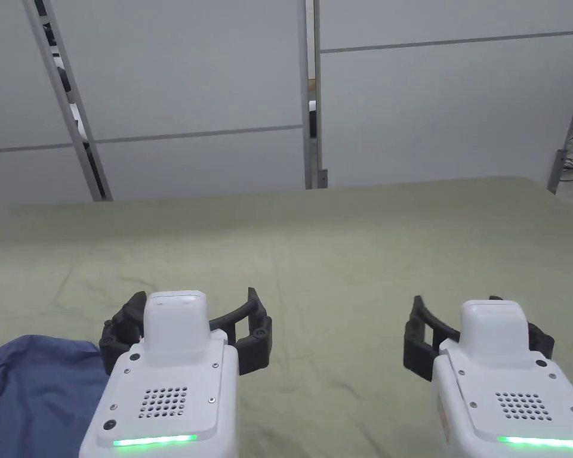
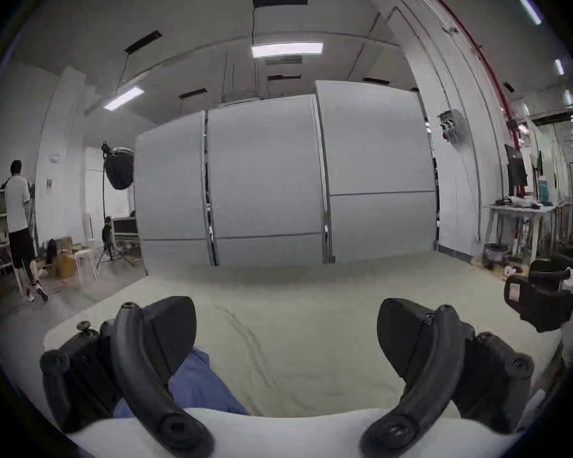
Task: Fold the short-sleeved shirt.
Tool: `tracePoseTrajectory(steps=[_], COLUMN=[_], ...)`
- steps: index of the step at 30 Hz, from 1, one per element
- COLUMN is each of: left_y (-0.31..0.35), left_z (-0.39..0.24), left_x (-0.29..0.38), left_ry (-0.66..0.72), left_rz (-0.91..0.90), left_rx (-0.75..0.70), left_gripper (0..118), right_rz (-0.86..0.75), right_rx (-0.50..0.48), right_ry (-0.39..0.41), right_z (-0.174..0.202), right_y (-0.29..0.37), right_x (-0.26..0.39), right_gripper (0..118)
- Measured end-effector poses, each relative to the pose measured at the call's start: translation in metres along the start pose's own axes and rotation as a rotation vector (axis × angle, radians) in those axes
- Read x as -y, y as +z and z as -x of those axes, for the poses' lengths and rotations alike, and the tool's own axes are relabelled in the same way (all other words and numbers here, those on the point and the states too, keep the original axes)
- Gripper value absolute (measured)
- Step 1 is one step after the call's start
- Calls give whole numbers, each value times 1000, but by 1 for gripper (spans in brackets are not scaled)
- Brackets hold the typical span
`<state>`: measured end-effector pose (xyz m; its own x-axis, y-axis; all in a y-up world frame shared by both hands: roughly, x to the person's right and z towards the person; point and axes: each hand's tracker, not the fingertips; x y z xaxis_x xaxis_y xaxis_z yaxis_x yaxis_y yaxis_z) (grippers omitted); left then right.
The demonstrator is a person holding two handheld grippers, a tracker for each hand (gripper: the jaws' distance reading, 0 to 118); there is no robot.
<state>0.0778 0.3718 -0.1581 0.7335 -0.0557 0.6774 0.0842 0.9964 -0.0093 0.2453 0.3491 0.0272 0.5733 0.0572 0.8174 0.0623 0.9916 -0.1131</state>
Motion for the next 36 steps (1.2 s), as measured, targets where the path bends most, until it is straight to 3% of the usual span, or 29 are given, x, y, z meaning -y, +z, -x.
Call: tracePoseTrajectory(steps=[1, 2, 3, 4, 5, 6, 9, 11, 18, 30, 36], left_y=[0, 1, 1, 1, 3, 3, -1, -2, 6, 66, 68], left_z=[1, 3, 4, 3, 4, 4, 7, 14, 42, 147, 167], left_x=[-3, -6, -7, -6, -5, -3, -1, 0, 1, 1, 14], left_ry=[6, 12, 15, 14, 14, 9, 25, 92, 79, 101, 110], left_rz=[2, 7, 11, 13, 5, 2, 32, 52, 48, 96, 149], left_rx=[-8, -19, -23, -26, -28, -38, -43, -14, -110, -468, -520], left_gripper=[109, 108, 103, 84, 40, 16, 14, 3, 3, 3, 3], right_rz=[-10, -24, -37, -45, -45, -46, -32, -29, -49, -11, 14], right_rx=[1, 12, 25, 38, 37, 22, 9, 10, -95, -522, -590], right_ry=[10, 29, 41, 49, 45, 37, 30, 35, 36, 49, 83], right_z=[1, 2, 4, 5, 5, 3, 4, 5, 29, 150, 183], right_y=[1, 2, 2, 4, 6, 6, 7, 6, 3, -4, -3], right_x=[-3, -5, -5, -5, -5, -5, -4, -6, -22, -28, -18], right_gripper=[53, 29, 12, 7, 4, 1, 0, 0, 0, 0, 0])
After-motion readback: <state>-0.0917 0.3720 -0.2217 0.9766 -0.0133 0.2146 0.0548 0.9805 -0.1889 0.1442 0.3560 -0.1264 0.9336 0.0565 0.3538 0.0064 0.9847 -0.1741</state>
